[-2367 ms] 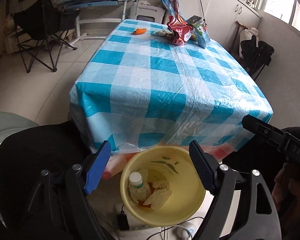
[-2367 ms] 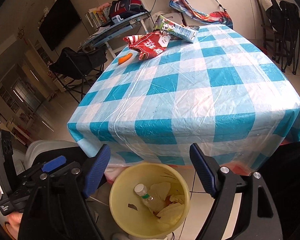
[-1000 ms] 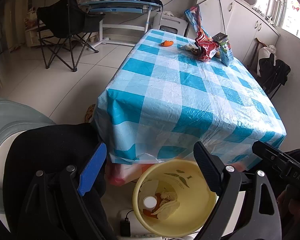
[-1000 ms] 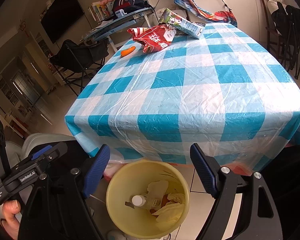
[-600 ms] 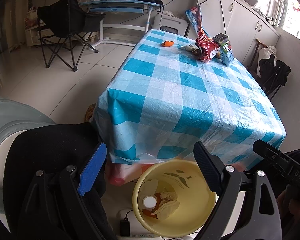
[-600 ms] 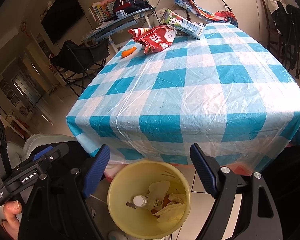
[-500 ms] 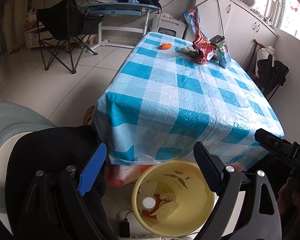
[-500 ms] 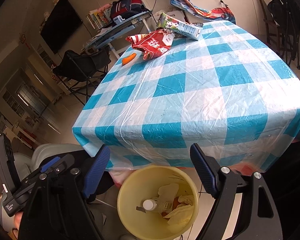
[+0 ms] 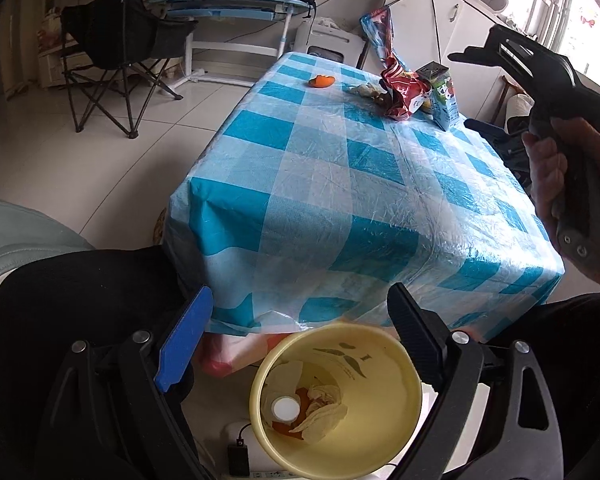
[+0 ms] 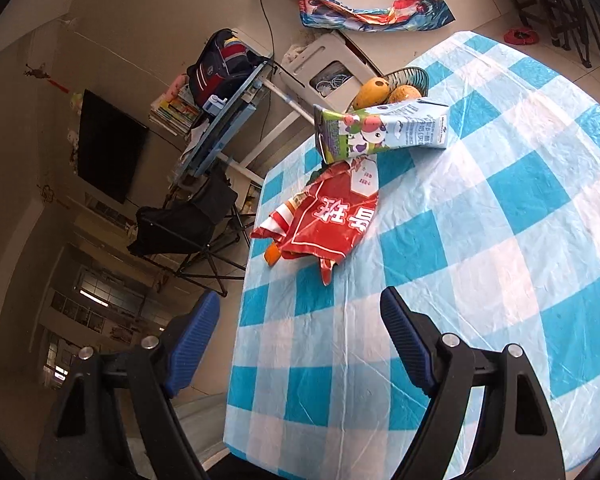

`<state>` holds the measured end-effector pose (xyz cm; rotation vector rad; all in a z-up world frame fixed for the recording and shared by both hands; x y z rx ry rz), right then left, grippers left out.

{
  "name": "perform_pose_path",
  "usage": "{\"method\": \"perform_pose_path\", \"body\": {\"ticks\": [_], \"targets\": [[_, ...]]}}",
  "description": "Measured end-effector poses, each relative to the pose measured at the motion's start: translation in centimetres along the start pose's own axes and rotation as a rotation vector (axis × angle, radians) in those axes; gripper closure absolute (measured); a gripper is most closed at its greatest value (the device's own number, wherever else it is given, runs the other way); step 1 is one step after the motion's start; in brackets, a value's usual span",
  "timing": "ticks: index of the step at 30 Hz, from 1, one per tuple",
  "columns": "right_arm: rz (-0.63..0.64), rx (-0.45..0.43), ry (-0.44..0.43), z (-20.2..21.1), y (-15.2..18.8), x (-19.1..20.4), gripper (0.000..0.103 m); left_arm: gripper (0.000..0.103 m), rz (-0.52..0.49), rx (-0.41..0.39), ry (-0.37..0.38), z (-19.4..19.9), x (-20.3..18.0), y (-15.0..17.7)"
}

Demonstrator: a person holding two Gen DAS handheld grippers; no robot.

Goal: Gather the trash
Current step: 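Reach the right tool to the red-printed chip bag and grasp it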

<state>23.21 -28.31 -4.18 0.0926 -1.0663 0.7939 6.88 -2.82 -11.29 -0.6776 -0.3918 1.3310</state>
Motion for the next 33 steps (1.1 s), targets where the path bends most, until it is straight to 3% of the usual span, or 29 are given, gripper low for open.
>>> {"method": "perform_pose_path", "body": {"ticks": [5, 10, 14, 16, 17, 18, 22, 25, 27, 29, 33], "targets": [[-0.03, -0.01, 0.1, -6.5, -2.5, 1.6, 0.024, 0.017, 0.038, 0.028, 0.036, -1.0, 0.7, -0.4], [0.05, 0.031, 0.189, -9.0, -1.3, 0.9, 0.025, 0.017, 0.103, 0.053, 0.06, -1.8, 2.1, -1.0], [0.138, 0.066, 0.159, -7.2, -0.5, -0.4, 0.063, 0.017, 0.139, 0.068, 0.076, -2.3, 2.6, -1.1], [0.168, 0.098, 0.148, -6.1, -0.3, -0.8, 0.077, 0.017, 0.135, 0.072, 0.074, -2.4, 2.5, -1.1], [0.187, 0.116, 0.149, -5.6, -0.1, -0.8, 0.092, 0.017, 0.129, 0.074, 0.072, -2.4, 2.3, -1.0], [0.203, 0.126, 0.147, -5.0, 0.1, -0.9, 0.099, 0.017, 0.123, 0.075, 0.069, -2.5, 2.1, -1.0], [0.272, 0.165, 0.121, -2.2, 0.8, -1.1, 0.099, 0.017, 0.094, 0.078, 0.055, -2.5, 1.5, -0.9], [0.406, 0.193, 0.138, 0.2, 2.2, -0.4, 0.1, 0.017, 0.083, 0.074, 0.045, -2.4, 1.3, -0.9], [0.525, 0.214, 0.182, 1.4, 3.5, 0.0, 0.1, 0.017, 0.089, 0.072, 0.041, -2.4, 1.5, -0.9], [0.662, 0.232, 0.285, 1.8, 4.6, -0.2, 0.1, 0.017, 0.092, 0.079, 0.038, -2.6, 1.5, -0.8], [0.617, 0.266, 0.294, 2.8, 4.1, -2.7, 0.097, 0.017, 0.075, 0.082, 0.028, -2.7, 1.2, -0.7]]}}
Point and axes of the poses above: each gripper's, at about its wrist camera, not at the fingertips, and z roughly against the way its jaws point, x to its left, y to its underside, the point moved 2 cm from there along -z, roughly the way its jaws point, and after that the axes turned 9 degrees about -z, right-handed, at the moved point
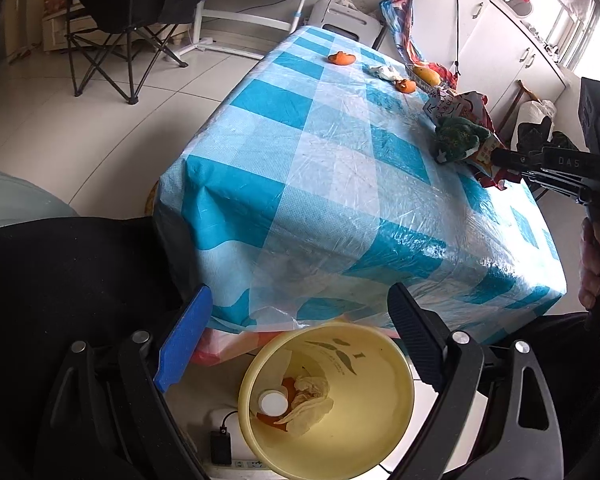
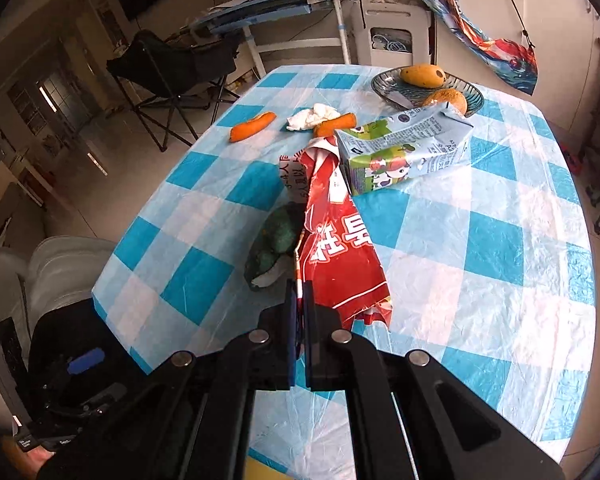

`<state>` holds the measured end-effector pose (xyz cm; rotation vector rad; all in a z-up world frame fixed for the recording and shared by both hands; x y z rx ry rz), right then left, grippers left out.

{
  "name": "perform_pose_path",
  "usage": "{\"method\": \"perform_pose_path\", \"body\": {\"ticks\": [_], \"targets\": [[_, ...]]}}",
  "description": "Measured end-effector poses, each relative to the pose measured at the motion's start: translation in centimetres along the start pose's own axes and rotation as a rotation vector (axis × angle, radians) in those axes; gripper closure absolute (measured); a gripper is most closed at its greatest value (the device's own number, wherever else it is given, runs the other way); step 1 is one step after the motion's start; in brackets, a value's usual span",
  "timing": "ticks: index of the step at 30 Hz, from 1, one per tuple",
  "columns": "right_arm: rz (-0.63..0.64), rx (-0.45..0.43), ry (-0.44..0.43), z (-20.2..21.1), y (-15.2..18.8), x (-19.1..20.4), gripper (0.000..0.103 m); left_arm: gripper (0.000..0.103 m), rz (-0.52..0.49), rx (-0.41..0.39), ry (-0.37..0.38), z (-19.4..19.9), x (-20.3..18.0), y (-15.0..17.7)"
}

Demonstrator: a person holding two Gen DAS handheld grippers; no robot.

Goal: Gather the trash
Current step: 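Reach the right tool to the red-printed chip bag and grasp it, then grasp the orange peel with the left tool while the right tool lifts the chip bag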

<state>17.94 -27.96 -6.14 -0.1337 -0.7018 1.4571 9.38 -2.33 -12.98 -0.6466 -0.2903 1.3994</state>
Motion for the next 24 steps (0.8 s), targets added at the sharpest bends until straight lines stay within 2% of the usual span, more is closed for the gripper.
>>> {"method": "perform_pose_path", "body": {"ticks": [2, 4, 6, 8, 10, 13, 15, 17, 20, 22, 23, 24], "targets": [[-0.026, -0.022, -0.002, 0.1, -0.1, -0.7, 0.095, 0.017, -0.011, 0.001, -0.006, -0.1, -0.3, 0.1], [-0.021, -0.038, 0.015, -0.1, -0.2, -0.4, 0.087, 0.017, -0.018, 0.003, -0.009, -0.1, -0.4, 0.1], [0.02, -0.065, 0.044, -0.3, -0.6, 0.4, 0.064, 0.017, -0.021, 0.003, -0.013, -0.1, -0.4, 0.2], [0.057, -0.081, 0.076, -1.0, -1.2, 1.1, 0.056, 0.017, -0.02, -0.004, -0.013, 0.1, -0.4, 0.1], [0.085, -0.082, 0.091, -1.6, -1.5, 1.4, 0.056, 0.017, -0.033, -0.032, -0.016, 0.8, -0.4, -0.4], [0.057, -0.082, 0.027, -1.6, -1.9, 1.2, 0.055, 0.017, -0.073, -0.111, -0.021, 2.4, -0.5, -2.6], [0.002, -0.115, -0.018, -1.0, -2.6, 0.6, 0.043, 0.017, -0.111, -0.154, -0.028, 2.8, -0.3, -5.0], [-0.033, -0.13, -0.037, -1.1, -3.6, 0.2, 0.038, 0.017, -0.132, -0.175, -0.046, 2.5, 0.0, -7.8], [-0.016, -0.102, -0.045, -2.4, -4.8, 0.9, 0.035, 0.017, -0.161, -0.196, -0.061, 1.6, 0.0, -12.2], [0.025, -0.057, -0.005, -4.0, -5.1, 1.3, 0.034, 0.017, -0.195, -0.199, -0.076, 0.5, -0.3, -15.0], [0.034, -0.045, -0.001, -4.5, -5.0, 1.1, 0.039, 0.017, -0.211, -0.194, -0.079, -0.2, -0.5, -16.3], [0.023, -0.029, -0.013, -4.8, -5.0, 0.7, 0.065, 0.017, -0.226, -0.184, -0.081, -1.0, -0.7, -17.5]]}}
Point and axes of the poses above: each gripper's, at about its wrist camera, not at the fingertips, and z roughly against the way its jaws point, x to its left, y to its underside, the point moved 2 cm from there along -z, roughly the way its jaws point, and after that the axes turned 9 degrees about -z, right-handed, at the moved point
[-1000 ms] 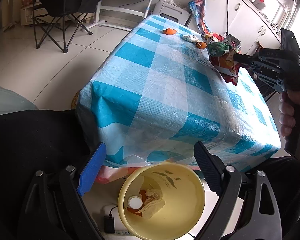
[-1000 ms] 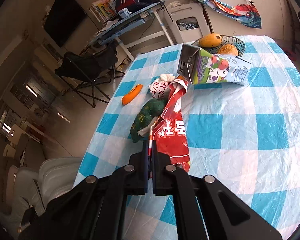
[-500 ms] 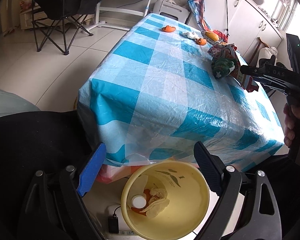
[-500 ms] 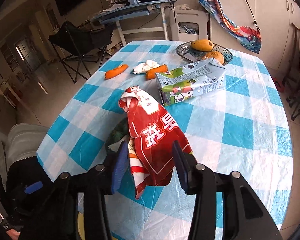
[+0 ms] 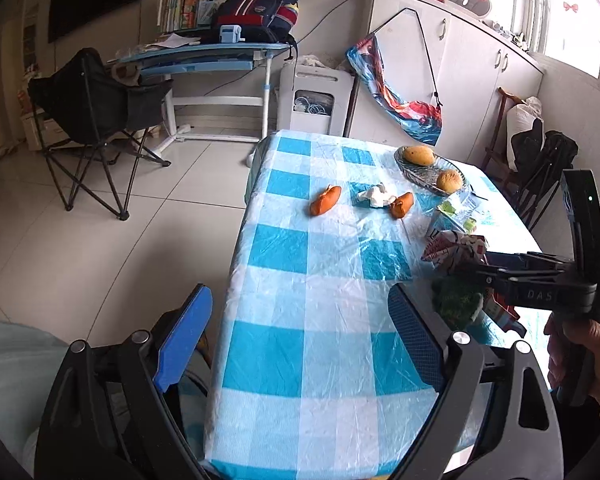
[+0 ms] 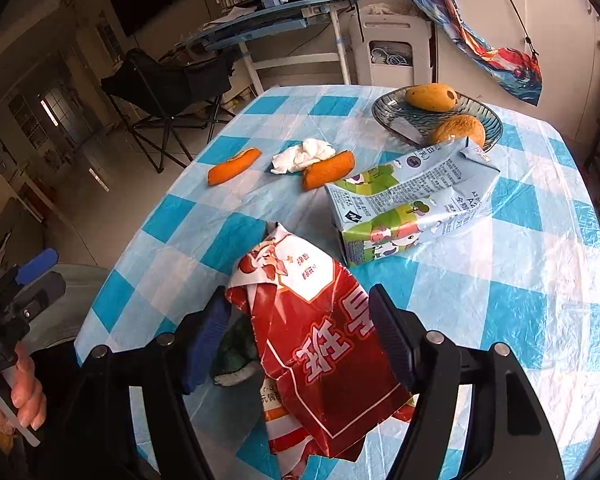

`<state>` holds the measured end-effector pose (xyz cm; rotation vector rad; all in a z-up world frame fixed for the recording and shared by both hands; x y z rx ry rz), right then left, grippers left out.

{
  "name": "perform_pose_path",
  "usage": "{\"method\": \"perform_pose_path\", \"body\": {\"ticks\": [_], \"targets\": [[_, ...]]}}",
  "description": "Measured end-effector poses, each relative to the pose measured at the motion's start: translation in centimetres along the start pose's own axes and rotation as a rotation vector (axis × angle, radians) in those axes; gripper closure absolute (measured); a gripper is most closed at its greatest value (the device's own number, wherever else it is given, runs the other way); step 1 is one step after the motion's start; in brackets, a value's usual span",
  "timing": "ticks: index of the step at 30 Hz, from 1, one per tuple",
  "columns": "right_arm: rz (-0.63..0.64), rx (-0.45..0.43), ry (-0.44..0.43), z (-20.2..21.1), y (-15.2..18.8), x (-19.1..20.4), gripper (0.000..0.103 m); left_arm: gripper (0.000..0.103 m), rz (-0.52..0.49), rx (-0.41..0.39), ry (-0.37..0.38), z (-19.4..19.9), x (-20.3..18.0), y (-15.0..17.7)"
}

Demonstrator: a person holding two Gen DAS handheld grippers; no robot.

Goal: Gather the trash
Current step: 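Grasp the orange peel with the left tool while the right tool lifts the chip bag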

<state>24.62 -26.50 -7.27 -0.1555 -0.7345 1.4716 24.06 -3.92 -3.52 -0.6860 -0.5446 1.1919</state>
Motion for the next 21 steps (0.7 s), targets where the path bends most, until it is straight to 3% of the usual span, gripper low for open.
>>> {"method": "perform_pose_path", "body": {"ticks": [3, 7, 14, 16, 18, 19, 20, 21], "targets": [[-0.085, -0.02, -0.058, 1.1, 0.4, -2.3, 0.095, 0.017, -0.026, 0.022, 0.0, -2.8, -0.1, -2.7], [-0.261, -0.083, -0.154, 4.3, 1.2, -6.3, 0.096, 0.017, -0.084, 0.069, -0.006, -7.4, -0.8, -5.6], [-0.405, -0.124, -0.16, 5.7, 1.6, -10.6, 0.096, 0.017, -0.16, 0.188, -0.07, -16.2, -2.5, -8.5], [-0.426, -0.127, -0.175, 5.7, 1.5, -11.0, 0.096, 0.027, -0.175, 0.225, -0.079, -18.0, -2.8, -8.5], [-0.432, -0.127, -0.182, 5.6, 1.3, -10.9, 0.096, 0.05, -0.154, 0.226, -0.048, -18.9, -2.9, -8.6], [-0.435, -0.127, -0.185, 5.6, 1.3, -10.8, 0.096, 0.056, -0.145, 0.224, -0.026, -19.0, -2.9, -8.8], [-0.435, -0.127, -0.187, 5.6, 1.3, -10.8, 0.096, 0.074, -0.151, 0.221, -0.02, -19.0, -3.2, -8.9], [-0.435, -0.127, -0.185, 5.6, 1.3, -10.8, 0.096, 0.086, -0.161, 0.22, -0.015, -19.0, -3.5, -8.9]]}}
Point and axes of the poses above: each gripper's, at about its wrist camera, not at the fingertips, and z roughly against the way its jaws point, x to its left, y to its underside, the point moved 2 cm from there along -z, roughly the way its jaws point, and after that the axes turned 9 degrees about -z, right-handed, at the moved point
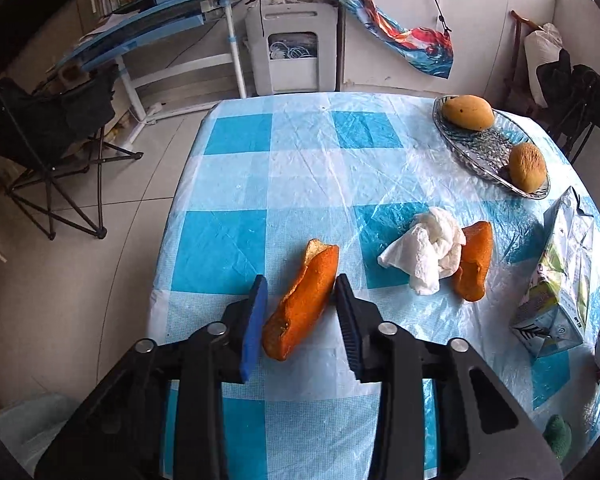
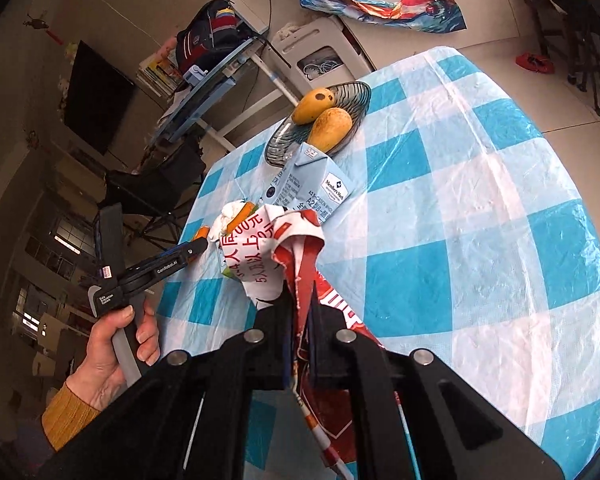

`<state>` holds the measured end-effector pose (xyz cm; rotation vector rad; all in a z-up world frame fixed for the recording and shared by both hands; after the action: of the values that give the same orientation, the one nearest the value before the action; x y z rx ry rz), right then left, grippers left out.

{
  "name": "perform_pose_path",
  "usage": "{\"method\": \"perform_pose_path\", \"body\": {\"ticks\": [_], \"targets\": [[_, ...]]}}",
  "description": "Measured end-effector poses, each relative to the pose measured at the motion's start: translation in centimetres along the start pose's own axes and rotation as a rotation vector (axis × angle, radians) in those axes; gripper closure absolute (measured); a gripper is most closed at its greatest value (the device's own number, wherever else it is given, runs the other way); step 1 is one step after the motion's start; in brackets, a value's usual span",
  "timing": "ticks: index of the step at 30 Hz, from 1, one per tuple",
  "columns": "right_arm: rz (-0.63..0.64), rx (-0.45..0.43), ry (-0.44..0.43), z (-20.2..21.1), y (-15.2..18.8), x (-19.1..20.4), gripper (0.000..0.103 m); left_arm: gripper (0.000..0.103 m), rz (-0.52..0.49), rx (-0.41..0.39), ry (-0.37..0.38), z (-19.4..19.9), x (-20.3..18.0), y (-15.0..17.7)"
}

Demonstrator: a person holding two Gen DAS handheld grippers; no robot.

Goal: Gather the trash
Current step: 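Grasp the orange peel with the left tool while the right tool lifts the chip bag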

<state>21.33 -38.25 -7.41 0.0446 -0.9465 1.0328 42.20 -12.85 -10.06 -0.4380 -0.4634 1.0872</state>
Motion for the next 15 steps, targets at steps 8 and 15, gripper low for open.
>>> {"method": "perform_pose_path", "body": {"ticks": [8, 15], "targets": [[-0.041, -0.013, -0.011, 0.6, 0.1, -0.8, 0.096, 0.089, 0.051, -0.08, 0.096, 4.1, -1.0, 4.3], [-0.062, -0.017, -0.048, 1.0, 0.9, -0.4, 0.096, 0.089, 0.147, -0.126, 0.177, 9.1, -0.6, 9.2]]}}
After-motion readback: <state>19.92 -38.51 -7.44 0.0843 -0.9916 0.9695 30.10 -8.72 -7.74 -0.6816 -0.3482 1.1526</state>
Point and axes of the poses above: each gripper's, at about its wrist camera, not at the fingertips, and z roughly against the way its jaws point, x to its left, y to its underside, the point moved 2 cm from there along -z, roughly the way its jaws point, and after that the axes turned 9 degrees about -z, right-handed, at the moved point
